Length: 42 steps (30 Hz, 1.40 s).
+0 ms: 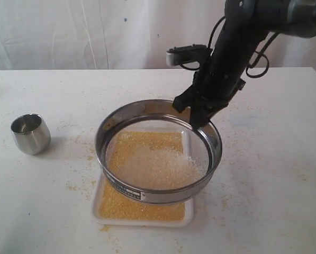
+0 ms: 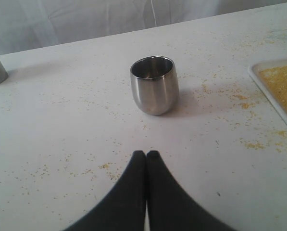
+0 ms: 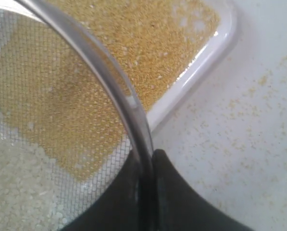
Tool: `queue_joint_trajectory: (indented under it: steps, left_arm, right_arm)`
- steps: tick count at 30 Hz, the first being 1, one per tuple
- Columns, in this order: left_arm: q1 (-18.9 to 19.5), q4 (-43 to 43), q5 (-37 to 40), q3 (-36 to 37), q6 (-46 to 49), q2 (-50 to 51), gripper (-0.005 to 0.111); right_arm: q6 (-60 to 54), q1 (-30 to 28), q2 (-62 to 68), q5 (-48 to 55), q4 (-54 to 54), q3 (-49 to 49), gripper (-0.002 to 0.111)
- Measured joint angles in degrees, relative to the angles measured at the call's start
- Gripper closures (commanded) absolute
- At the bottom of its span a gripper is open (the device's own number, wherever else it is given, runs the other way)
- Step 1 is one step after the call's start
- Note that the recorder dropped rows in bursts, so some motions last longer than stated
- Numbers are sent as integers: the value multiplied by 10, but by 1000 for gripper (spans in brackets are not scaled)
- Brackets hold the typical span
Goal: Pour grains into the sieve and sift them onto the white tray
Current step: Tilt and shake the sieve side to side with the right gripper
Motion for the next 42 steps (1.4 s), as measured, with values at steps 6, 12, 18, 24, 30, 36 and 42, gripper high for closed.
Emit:
queue_joint_trajectory:
  steps: [6,12,18,24,30,36,42]
  left_arm:
    - [0,0,0,0,0,0,107]
    - [0,0,0,0,0,0,107]
    - [0,0,0,0,0,0,107]
    - [0,0,0,0,0,0,107]
    - [0,0,0,0,0,0,107]
    - [0,0,0,0,0,0,107]
    - [0,0,1,0,0,0,107]
  right_arm:
    - [69,8,-12,-123,-155,1,108]
    - [-8,16,16,-13,-89,5,108]
    - [113,22,21,-92,-134,4,108]
    - [-50,25,21,-15,24,8,108]
    - [70,-1,23,-81,2,-2,108]
    - [-2,7,27,-31,29,3,108]
    - [36,-8,30,-30,-41,6,108]
